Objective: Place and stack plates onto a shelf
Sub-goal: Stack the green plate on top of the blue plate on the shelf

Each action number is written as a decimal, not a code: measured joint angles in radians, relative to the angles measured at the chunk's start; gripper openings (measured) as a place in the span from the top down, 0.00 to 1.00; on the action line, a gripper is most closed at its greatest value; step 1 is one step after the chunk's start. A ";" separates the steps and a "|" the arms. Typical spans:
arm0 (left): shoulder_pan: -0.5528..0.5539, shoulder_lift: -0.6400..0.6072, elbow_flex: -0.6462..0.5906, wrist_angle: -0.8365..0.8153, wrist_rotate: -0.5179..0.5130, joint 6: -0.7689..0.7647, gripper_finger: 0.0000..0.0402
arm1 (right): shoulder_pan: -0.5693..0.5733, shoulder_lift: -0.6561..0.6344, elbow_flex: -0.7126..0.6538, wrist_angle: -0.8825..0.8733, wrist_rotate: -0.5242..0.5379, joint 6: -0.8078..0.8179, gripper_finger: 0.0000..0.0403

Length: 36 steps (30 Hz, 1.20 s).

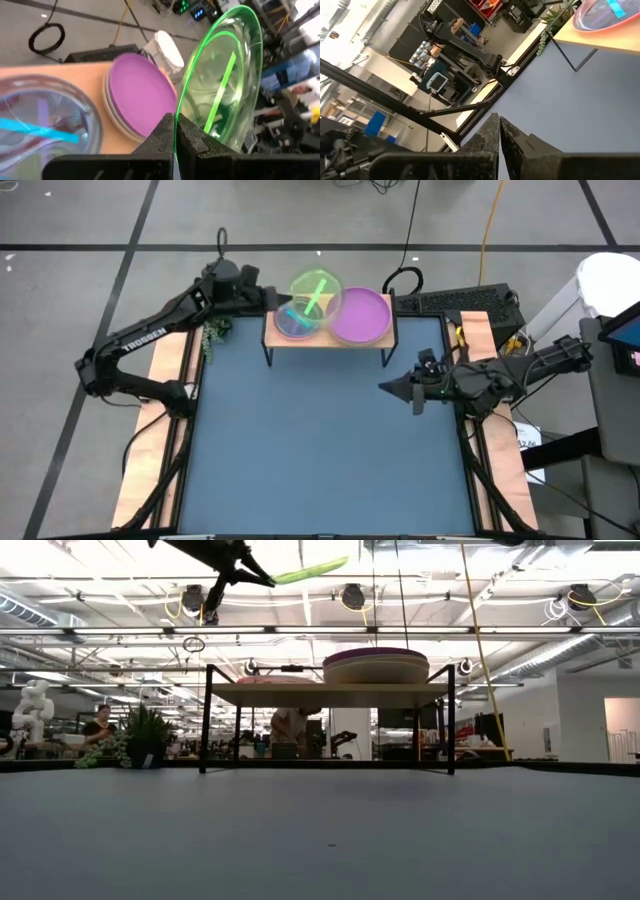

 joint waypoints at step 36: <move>0.248 0.095 0.299 -0.443 -0.127 0.228 1.00 | -0.002 0.021 0.008 0.111 -0.006 -0.530 1.00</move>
